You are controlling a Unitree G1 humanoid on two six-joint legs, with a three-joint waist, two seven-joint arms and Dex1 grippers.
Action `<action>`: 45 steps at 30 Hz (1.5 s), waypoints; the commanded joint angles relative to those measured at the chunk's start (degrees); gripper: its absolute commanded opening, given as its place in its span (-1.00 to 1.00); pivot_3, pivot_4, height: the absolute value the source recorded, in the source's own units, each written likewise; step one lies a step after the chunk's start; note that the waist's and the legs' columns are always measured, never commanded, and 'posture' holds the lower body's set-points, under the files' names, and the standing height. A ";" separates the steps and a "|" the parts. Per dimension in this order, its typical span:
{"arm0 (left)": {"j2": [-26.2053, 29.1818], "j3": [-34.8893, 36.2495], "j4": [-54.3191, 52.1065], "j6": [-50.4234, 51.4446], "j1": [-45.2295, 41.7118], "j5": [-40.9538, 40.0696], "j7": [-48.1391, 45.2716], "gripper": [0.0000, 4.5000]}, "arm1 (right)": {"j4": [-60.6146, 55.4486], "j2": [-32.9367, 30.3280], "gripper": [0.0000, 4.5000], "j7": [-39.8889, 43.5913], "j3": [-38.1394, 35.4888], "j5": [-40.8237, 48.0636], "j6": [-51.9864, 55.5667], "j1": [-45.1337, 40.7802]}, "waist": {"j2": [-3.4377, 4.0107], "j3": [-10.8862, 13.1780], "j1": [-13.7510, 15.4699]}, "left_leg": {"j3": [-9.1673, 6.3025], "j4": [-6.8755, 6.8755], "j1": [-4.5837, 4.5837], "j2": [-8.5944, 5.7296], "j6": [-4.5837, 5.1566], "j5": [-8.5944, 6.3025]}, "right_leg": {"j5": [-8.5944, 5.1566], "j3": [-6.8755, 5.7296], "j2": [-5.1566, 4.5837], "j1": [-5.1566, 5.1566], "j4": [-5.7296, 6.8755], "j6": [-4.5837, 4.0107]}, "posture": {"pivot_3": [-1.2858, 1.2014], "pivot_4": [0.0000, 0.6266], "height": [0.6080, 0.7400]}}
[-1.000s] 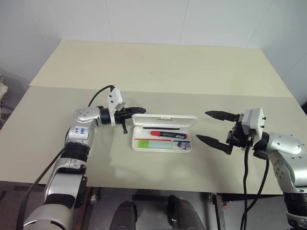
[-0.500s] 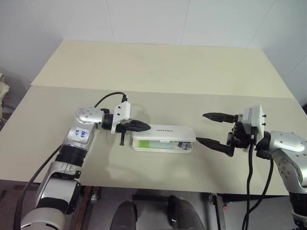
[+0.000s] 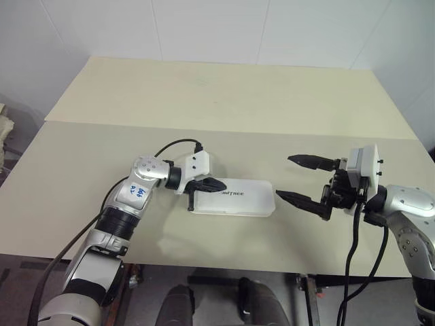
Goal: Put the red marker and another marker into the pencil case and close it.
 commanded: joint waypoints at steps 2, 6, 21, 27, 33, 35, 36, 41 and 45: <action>-0.88 -2.47 -1.35 1.41 0.21 1.19 -0.43 -0.98 | -2.86 0.33 1.00 -1.44 -1.92 1.28 -0.20 0.89 | 0.00 0.00 0.03 | 0.00 0.02 0.00 0.00 0.00 0.00 | -0.07 0.00 0.00 0.01 0.00 -0.13 | 0.03 -0.52 1.00; -0.56 -4.29 -1.41 1.92 0.46 2.39 -1.17 -0.98 | -3.73 0.82 1.00 -2.42 -1.70 1.20 -0.49 1.76 | 0.00 0.00 0.10 | -0.01 0.02 -0.01 0.00 0.01 0.00 | -0.11 0.00 0.00 0.02 -0.01 -0.20 | 0.03 -0.52 1.00; -1.64 5.99 -3.62 -1.74 4.35 -2.76 7.21 -0.98 | 0.67 1.61 1.00 -0.36 -0.03 -2.14 -4.58 1.93 | 0.00 -0.01 -0.16 | -0.03 0.05 0.00 -0.01 0.02 -0.01 | -0.11 0.01 -0.01 0.05 0.00 -0.20 | 0.03 -0.52 1.00; 2.63 14.22 -4.93 -5.36 8.55 -8.33 5.72 -0.43 | 8.20 1.85 1.00 2.94 -0.44 -5.33 -10.22 1.65 | 0.00 -0.01 -0.58 | -0.02 0.01 0.03 0.01 0.03 0.00 | -0.09 0.01 0.00 0.01 0.08 -0.16 | 0.03 -0.52 1.00; 6.88 20.94 -5.17 -7.41 14.33 -15.14 1.09 0.51 | 14.46 2.47 1.00 4.57 -0.75 -7.19 -15.26 0.34 | 0.00 -0.01 -1.25 | 0.01 -0.02 0.04 0.00 0.02 0.00 | -0.09 0.01 -0.02 0.01 0.05 -0.16 | 0.03 -0.52 1.00; 7.87 22.17 -6.83 -6.34 16.64 -17.04 0.02 0.80 | 16.09 2.82 1.00 4.71 -0.79 -7.80 -16.84 0.15 | 0.00 -0.01 -1.30 | 0.01 -0.02 0.04 0.00 0.02 0.00 | -0.06 0.01 -0.03 0.02 0.05 -0.12 | 0.03 -0.52 1.00; 8.18 22.48 -7.36 -5.88 17.30 -17.69 -0.29 0.93 | 16.68 2.94 1.00 4.77 -0.81 -8.04 -17.52 0.11 | 0.00 -0.01 -1.26 | 0.01 -0.02 0.03 0.00 0.02 0.00 | -0.05 0.01 -0.03 0.02 0.04 -0.09 | 0.03 -0.52 1.00; 9.58 23.80 -9.92 -3.50 19.21 -20.54 -1.58 0.99 | 19.42 2.66 1.00 5.88 -1.38 -8.54 -19.92 1.26 | 0.00 -0.01 -1.28 | 0.00 0.00 0.04 0.00 0.01 0.01 | -0.06 0.00 -0.03 0.02 0.06 -0.11 | 0.03 -0.52 1.00; 9.05 24.84 -11.48 -3.88 18.04 -21.64 0.20 0.99 | 19.60 2.70 1.00 6.09 -1.38 -8.47 -20.88 1.78 | 0.01 -0.01 -1.36 | 0.00 -0.03 0.05 0.00 0.01 0.01 | -0.05 0.00 -0.03 0.02 0.07 -0.10 | 0.03 -0.52 1.00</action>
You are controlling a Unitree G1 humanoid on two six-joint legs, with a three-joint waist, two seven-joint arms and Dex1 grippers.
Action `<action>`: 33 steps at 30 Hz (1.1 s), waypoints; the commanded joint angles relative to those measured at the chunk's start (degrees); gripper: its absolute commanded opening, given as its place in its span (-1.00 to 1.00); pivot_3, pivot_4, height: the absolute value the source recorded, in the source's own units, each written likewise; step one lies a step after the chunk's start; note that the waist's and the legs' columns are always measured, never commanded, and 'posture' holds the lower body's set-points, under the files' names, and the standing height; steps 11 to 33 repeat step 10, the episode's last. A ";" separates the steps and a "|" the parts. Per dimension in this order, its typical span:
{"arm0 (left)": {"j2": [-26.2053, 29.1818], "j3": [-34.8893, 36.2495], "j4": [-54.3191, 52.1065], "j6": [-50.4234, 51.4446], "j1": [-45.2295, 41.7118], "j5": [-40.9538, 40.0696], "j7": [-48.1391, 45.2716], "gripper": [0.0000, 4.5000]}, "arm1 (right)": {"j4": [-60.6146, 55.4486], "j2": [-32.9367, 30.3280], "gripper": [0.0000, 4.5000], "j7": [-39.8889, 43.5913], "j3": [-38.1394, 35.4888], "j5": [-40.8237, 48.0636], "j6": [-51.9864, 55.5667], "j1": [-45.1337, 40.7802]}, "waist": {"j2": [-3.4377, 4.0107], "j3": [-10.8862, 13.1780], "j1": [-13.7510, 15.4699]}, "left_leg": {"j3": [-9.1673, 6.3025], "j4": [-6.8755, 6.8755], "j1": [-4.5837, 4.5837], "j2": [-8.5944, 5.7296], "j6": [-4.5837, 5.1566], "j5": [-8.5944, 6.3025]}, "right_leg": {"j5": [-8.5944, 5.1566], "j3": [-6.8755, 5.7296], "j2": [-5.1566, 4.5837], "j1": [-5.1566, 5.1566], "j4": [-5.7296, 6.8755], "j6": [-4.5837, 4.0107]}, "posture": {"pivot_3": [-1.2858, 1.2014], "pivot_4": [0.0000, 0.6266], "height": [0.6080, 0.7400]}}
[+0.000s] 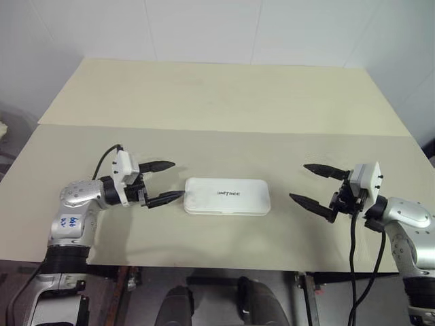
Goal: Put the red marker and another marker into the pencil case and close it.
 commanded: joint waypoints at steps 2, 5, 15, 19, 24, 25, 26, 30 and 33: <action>-0.22 1.84 -3.91 0.77 -1.93 -3.05 2.09 0.99 | -1.23 -0.13 1.00 0.84 -1.68 0.49 -2.15 0.40 | 0.00 0.00 0.00 | 0.01 0.01 0.01 0.00 0.00 0.00 | 0.00 0.01 0.00 0.00 0.01 0.00 | 0.03 -0.52 1.00; 0.36 0.86 -6.64 2.45 -1.73 -3.80 1.69 0.99 | -0.97 -0.59 1.00 1.50 -2.48 0.61 -3.47 0.34 | 0.00 0.00 -0.01 | 0.00 0.03 0.00 0.00 0.00 0.00 | 0.00 0.01 0.00 0.00 0.02 0.01 | 0.03 -0.52 1.00; 0.37 0.34 -10.13 3.86 -0.30 -4.35 2.09 0.99 | 1.61 -0.84 1.00 2.34 -2.66 -0.13 -6.38 -0.87 | 0.00 0.00 -0.07 | 0.01 -0.02 0.02 0.00 -0.01 0.00 | 0.00 0.01 0.01 0.00 0.00 0.01 | 0.03 -0.52 1.00; 0.37 0.34 -10.13 3.86 -0.30 -4.35 2.09 0.99 | 1.61 -0.84 1.00 2.34 -2.66 -0.13 -6.38 -0.87 | 0.00 0.00 -0.07 | 0.01 -0.02 0.02 0.00 -0.01 0.00 | 0.00 0.01 0.01 0.00 0.00 0.01 | 0.03 -0.52 1.00; 0.37 0.34 -10.13 3.86 -0.30 -4.35 2.09 0.99 | 1.61 -0.84 1.00 2.34 -2.66 -0.13 -6.38 -0.87 | 0.00 0.00 -0.07 | 0.01 -0.02 0.02 0.00 -0.01 0.00 | 0.00 0.01 0.01 0.00 0.00 0.01 | 0.03 -0.52 1.00; 0.37 0.34 -10.13 3.86 -0.30 -4.35 2.09 0.99 | 1.61 -0.84 1.00 2.34 -2.66 -0.13 -6.38 -0.87 | 0.00 0.00 -0.07 | 0.01 -0.02 0.02 0.00 -0.01 0.00 | 0.00 0.01 0.01 0.00 0.00 0.01 | 0.03 -0.52 1.00; 0.37 0.34 -10.13 3.86 -0.30 -4.35 2.09 0.99 | 1.61 -0.84 1.00 2.34 -2.66 -0.13 -6.38 -0.87 | 0.00 0.00 -0.07 | 0.01 -0.02 0.02 0.00 -0.01 0.00 | 0.00 0.01 0.01 0.00 0.00 0.01 | 0.03 -0.52 1.00; 0.37 0.34 -10.13 3.86 -0.30 -4.35 2.09 0.99 | 1.61 -0.84 1.00 2.34 -2.66 -0.13 -6.38 -0.87 | 0.00 0.00 -0.07 | 0.01 -0.02 0.02 0.00 -0.01 0.00 | 0.00 0.01 0.01 0.00 0.00 0.01 | 0.03 -0.52 1.00; 0.37 0.34 -10.13 3.86 -0.30 -4.35 2.09 0.99 | 1.61 -0.84 1.00 2.34 -2.66 -0.13 -6.38 -0.87 | 0.00 0.00 -0.07 | 0.01 -0.02 0.02 0.00 -0.01 0.00 | 0.00 0.01 0.01 0.00 0.00 0.01 | 0.03 -0.52 1.00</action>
